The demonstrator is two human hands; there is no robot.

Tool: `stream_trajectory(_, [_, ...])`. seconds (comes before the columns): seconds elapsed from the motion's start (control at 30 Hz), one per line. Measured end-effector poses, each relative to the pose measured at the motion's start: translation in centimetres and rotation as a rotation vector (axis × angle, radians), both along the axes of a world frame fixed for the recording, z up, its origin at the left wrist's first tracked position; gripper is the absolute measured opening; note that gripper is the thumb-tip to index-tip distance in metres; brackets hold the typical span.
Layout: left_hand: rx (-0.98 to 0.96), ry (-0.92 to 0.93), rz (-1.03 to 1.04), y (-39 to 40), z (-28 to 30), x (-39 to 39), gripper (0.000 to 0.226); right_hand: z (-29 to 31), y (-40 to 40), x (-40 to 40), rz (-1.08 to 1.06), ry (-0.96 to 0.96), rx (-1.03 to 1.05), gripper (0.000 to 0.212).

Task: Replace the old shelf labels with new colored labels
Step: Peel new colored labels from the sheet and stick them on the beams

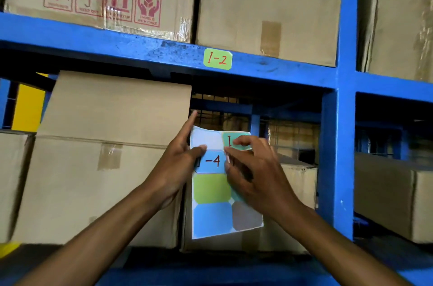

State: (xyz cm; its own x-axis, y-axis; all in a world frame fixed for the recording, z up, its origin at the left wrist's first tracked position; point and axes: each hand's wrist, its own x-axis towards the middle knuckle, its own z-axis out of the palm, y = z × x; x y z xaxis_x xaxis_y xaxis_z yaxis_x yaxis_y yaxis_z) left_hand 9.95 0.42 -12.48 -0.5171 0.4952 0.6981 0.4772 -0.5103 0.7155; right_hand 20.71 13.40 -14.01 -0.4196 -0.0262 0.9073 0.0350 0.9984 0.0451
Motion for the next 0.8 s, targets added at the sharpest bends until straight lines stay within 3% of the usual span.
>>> stream_trajectory(0.2, [-0.016,0.114,-0.048,-0.5,-1.7,-0.3,0.069,-1.6,-1.2,-0.7,-0.015,-0.05,-0.087,0.027])
stream_trajectory(0.37, [-0.107,0.16,0.045,-1.1,-3.8,-0.6,0.063,-3.6,-2.3,-1.1,0.015,-0.084,-0.165,0.021])
stream_trajectory(0.5, [-0.226,0.015,0.093,-1.0,-5.8,0.3,0.041,-5.4,-3.4,-0.9,0.02,-0.069,-0.232,0.012])
stream_trajectory(0.8, [-0.245,-0.296,0.15,-1.4,-10.6,3.3,0.042,-9.3,-5.2,2.7,0.153,-0.129,-0.433,0.003])
